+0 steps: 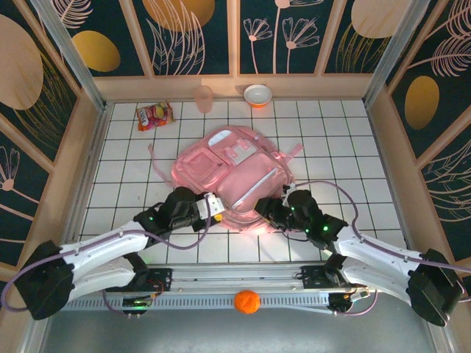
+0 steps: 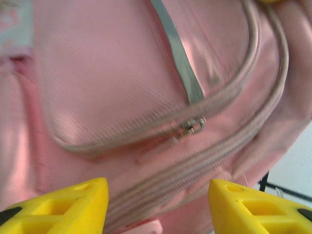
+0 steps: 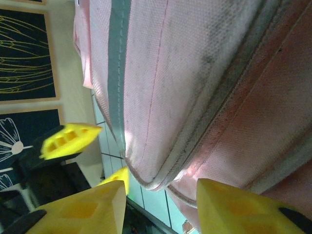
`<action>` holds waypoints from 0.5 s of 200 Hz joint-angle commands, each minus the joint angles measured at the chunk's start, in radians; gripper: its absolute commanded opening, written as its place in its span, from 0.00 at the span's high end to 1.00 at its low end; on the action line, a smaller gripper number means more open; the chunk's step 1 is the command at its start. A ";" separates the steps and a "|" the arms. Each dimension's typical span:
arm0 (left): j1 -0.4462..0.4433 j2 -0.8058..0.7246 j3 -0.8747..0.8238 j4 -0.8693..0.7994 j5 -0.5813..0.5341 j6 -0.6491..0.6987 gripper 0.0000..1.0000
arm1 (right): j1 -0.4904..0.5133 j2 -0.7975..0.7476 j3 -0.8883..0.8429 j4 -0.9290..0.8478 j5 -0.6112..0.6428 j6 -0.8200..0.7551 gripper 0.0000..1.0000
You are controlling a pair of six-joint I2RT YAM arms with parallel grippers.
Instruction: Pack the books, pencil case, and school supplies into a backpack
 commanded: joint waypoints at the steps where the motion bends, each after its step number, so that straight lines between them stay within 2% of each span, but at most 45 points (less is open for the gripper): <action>1: -0.002 0.056 0.040 -0.002 0.023 0.016 0.43 | 0.008 0.015 0.000 0.065 0.037 0.018 0.59; 85: -0.003 0.101 0.032 0.143 0.104 -0.025 0.42 | -0.002 0.025 -0.011 0.100 0.096 0.010 0.65; 100: -0.003 0.135 0.053 0.122 0.115 -0.018 0.45 | -0.004 0.032 -0.013 0.126 0.093 0.009 0.67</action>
